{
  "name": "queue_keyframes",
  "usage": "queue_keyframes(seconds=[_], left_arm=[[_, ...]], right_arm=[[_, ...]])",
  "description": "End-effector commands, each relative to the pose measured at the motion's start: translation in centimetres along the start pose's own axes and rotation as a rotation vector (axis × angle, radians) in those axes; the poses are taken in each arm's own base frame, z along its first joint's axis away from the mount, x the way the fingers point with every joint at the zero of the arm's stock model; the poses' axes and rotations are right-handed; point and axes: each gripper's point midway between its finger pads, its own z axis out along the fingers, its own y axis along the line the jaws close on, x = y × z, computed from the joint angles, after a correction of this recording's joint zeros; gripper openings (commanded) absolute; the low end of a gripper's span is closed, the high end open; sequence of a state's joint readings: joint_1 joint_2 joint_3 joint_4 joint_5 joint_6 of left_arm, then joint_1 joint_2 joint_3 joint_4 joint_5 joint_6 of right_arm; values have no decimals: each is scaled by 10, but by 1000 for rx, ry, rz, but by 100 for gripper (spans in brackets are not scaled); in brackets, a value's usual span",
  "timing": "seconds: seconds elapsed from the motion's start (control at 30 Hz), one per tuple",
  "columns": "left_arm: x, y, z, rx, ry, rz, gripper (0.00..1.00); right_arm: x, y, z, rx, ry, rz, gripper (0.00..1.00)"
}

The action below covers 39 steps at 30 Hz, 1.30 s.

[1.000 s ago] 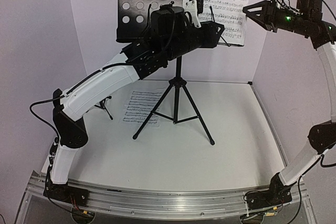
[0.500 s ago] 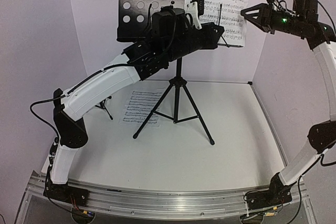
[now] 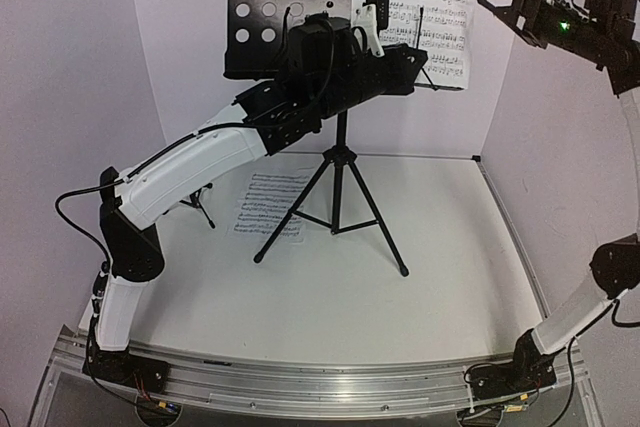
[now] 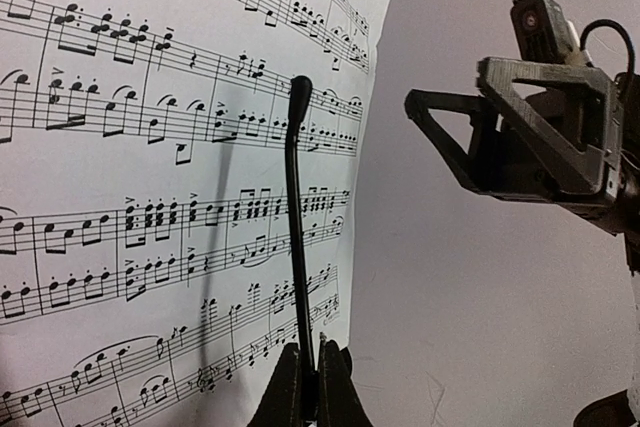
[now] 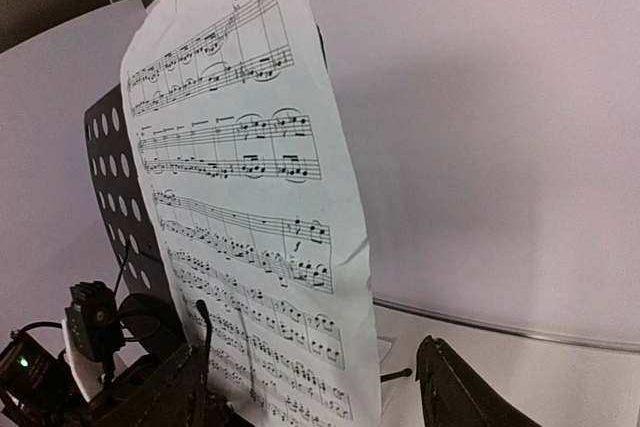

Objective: Pack up the instrument practice props

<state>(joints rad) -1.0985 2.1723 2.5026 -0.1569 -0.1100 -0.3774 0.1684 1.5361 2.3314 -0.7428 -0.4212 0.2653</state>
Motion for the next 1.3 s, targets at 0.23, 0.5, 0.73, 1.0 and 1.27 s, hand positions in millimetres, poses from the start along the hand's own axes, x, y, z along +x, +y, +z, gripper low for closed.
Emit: queue_keyframes(seconds=[0.23,0.5,0.73,1.0,1.27], left_arm=[[-25,-12,-12,50,-35,38,0],[-26,-13,-12,48,-35,35,0],[-27,-10,-13,36,-38,44,0],[-24,-9,-12,29,-29,39,0],[-24,-8,-13,23,-30,39,0]], right_arm=[[3,-8,35,-73,28,9,51],[4,-5,28,-72,19,-6,14],[-2,-17,20,27,-20,-16,2],[-27,-41,-18,274,-158,-14,0],[-72,-66,-118,645,-519,26,0]])
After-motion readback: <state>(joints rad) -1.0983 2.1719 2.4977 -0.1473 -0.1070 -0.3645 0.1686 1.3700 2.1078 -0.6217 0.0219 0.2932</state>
